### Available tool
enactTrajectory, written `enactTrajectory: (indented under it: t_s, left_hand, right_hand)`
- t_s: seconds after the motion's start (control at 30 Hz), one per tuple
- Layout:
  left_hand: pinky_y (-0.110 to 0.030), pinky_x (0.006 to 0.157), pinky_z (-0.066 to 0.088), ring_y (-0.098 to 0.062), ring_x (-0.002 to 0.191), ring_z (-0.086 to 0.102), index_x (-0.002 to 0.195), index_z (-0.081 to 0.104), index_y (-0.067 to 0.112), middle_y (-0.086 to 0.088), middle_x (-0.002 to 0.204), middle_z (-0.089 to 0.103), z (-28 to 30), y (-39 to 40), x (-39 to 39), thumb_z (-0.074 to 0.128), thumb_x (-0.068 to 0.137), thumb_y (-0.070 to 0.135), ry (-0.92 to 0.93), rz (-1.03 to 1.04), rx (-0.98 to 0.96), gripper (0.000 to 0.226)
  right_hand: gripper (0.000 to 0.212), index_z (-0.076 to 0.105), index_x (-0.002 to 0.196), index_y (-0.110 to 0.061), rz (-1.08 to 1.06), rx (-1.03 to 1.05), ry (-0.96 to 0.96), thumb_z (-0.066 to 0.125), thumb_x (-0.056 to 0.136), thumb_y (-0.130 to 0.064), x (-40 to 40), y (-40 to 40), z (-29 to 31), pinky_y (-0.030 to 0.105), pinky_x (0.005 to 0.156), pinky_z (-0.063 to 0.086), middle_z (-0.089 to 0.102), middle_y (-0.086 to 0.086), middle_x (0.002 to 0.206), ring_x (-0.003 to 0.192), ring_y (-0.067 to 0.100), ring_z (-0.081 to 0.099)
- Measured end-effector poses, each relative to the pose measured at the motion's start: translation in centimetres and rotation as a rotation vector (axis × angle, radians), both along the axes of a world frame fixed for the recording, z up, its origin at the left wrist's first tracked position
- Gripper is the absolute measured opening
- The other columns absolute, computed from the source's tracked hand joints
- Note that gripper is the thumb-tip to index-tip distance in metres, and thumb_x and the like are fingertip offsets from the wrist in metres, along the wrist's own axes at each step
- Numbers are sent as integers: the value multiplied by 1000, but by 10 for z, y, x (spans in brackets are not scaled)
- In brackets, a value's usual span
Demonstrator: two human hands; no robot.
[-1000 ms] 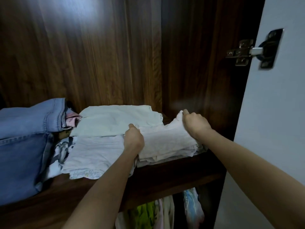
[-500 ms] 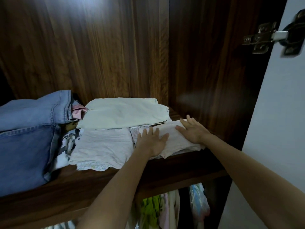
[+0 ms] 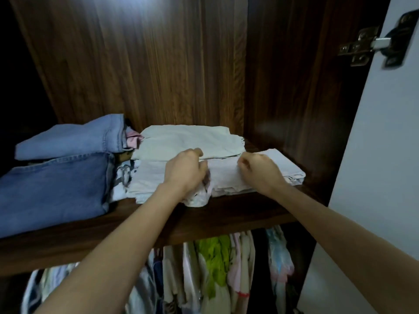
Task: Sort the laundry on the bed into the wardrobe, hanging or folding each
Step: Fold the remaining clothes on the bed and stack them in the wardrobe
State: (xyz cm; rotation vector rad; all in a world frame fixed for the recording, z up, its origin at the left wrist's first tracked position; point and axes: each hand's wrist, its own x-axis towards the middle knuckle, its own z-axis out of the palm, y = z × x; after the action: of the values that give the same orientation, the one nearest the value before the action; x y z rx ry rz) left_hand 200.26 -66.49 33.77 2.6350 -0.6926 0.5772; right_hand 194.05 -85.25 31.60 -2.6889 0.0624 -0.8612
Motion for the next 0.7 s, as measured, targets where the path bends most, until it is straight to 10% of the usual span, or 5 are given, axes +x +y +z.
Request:
enactTrajectory:
  t_s: [0.23,0.7]
  left_hand:
    - [-34,71,43,-30,104,60,113,58,21,-5,115,63,-39,136,-117,43,96,34,-9,353,267,26]
    - [-35,85,47,-31,111,60,121,56,17,-7,125,60,-193,385,-560,44,97,33,718,1259,170,31]
  right_hand:
    - [16,58,96,-13,450,-120,78,44,95,-20,-20,148,-19,34,65,40,65,7,90,86,30,58]
    - [20,56,107,-11,1319,-661,495,44,95,-21,-311,506,-164,36,73,41,59,15,119,107,34,58]
